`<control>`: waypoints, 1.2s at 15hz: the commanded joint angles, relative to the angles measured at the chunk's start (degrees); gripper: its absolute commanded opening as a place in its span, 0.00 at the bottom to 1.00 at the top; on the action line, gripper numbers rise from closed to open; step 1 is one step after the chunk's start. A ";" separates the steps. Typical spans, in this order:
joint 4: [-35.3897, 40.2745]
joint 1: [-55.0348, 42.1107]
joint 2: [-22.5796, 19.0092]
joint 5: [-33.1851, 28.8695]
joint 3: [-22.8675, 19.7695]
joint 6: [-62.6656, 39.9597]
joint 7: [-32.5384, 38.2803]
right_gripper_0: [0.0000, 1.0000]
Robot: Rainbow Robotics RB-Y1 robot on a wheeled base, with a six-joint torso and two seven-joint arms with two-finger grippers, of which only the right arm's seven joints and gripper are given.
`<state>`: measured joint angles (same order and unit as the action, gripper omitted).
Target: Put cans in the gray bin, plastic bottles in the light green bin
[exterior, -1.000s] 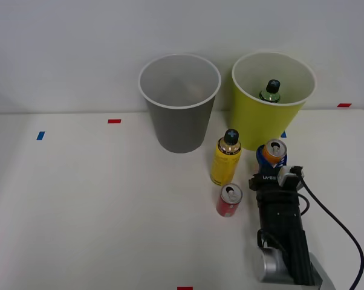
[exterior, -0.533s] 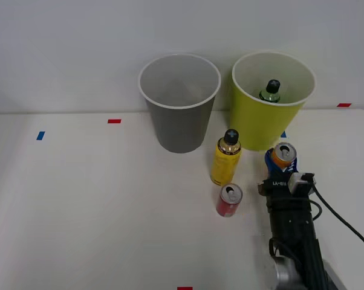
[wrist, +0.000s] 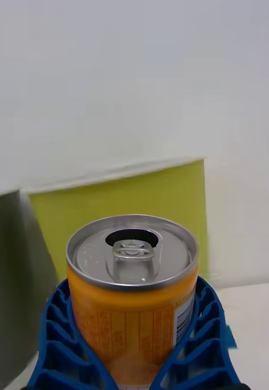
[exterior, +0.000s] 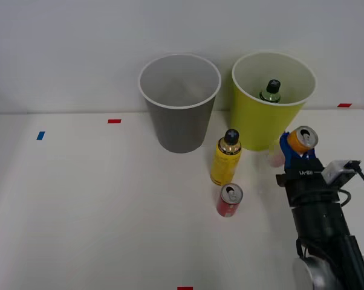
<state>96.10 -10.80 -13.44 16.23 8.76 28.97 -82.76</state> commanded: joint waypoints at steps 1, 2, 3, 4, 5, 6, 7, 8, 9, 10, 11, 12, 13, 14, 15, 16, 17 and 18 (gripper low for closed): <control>10.25 -0.62 -2.56 8.64 0.82 -6.47 1.19 0.00; 14.12 -0.62 -3.17 10.93 0.73 -9.81 1.19 0.00; 18.51 -0.45 -3.70 13.74 0.29 -13.32 1.11 0.00; 21.15 -0.18 -3.88 15.76 0.11 -15.26 1.19 0.00; 22.56 0.43 -3.97 17.26 0.11 -15.96 0.84 0.00; 22.73 1.84 -3.79 17.61 0.64 -15.96 0.84 0.00; 22.73 3.24 -3.26 17.61 1.26 -15.96 0.84 0.00; 22.73 5.44 -1.94 17.96 1.96 -17.02 0.76 0.00; 22.73 7.29 -0.54 17.96 2.05 -18.51 0.58 0.00; 22.73 9.40 0.96 17.78 2.05 -20.97 0.32 0.00; 22.64 11.33 2.54 17.52 1.87 -22.99 -0.04 0.00; 22.64 13.70 4.47 17.17 1.78 -25.72 -0.48 0.00; 22.64 15.37 5.97 16.91 1.52 -28.35 -0.83 0.00; 22.64 17.48 7.72 16.29 1.17 -32.04 -1.18 0.00; 22.64 19.24 9.04 15.68 0.82 -35.12 -1.62 0.00; 22.64 20.91 10.80 14.97 0.38 -38.37 -1.97 0.00; 22.64 22.84 12.91 13.39 -0.24 -42.24 -2.32 0.00; 22.64 24.43 14.32 10.14 -0.68 -45.32 -1.88 0.00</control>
<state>118.76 11.10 -1.56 30.07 8.90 -12.37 -84.68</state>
